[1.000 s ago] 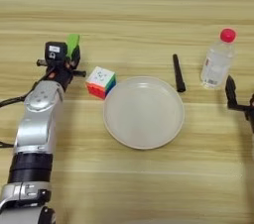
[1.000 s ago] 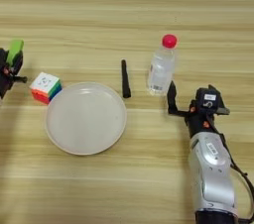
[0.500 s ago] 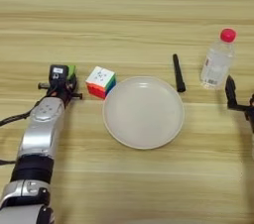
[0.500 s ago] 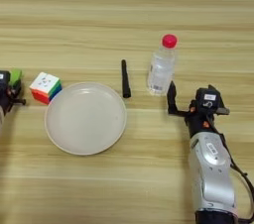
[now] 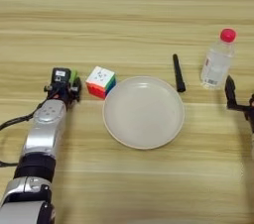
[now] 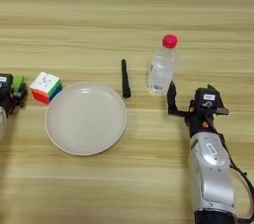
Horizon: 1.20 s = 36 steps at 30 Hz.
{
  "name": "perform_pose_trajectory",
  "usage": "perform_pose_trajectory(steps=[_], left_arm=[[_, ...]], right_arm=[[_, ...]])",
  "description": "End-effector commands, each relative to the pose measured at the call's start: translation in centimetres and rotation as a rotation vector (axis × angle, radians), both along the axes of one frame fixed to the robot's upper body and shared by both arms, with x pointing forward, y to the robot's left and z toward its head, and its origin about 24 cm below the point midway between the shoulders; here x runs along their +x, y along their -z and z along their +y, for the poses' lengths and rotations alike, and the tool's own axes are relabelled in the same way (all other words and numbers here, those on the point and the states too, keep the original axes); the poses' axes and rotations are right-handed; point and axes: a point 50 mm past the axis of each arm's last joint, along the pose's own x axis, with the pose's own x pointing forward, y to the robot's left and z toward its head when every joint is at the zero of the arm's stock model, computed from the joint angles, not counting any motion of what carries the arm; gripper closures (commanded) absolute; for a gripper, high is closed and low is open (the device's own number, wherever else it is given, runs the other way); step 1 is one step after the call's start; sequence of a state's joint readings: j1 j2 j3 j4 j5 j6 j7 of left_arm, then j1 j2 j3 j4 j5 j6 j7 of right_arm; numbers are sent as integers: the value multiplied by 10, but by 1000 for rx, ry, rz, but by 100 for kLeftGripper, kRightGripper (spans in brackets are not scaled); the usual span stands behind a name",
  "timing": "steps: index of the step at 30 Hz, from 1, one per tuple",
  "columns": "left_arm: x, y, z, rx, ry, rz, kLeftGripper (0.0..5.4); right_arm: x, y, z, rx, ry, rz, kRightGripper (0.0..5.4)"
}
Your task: Move the objects on the table
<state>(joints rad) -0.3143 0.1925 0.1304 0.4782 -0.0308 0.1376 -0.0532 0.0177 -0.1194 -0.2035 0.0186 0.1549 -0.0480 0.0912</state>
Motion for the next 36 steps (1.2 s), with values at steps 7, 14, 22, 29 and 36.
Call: perform_pose_trajectory(steps=[7,14,22,29,36], left_arm=[[10,-40,7,-110,-36,-310,135],[17,-38,18,-135,-77,-375,33],[20,-34,16,-138,-78,-391,4],[20,-34,14,-138,-72,-396,4],[20,-33,13,-139,-65,-400,4]], right_arm=[[2,-2,5,-23,-36,1,0],[6,-5,11,-60,-91,-5,0],[8,-8,19,-80,-155,-12,0],[14,-12,24,-84,-186,-23,0],[17,-11,25,-85,-196,-24,0]])
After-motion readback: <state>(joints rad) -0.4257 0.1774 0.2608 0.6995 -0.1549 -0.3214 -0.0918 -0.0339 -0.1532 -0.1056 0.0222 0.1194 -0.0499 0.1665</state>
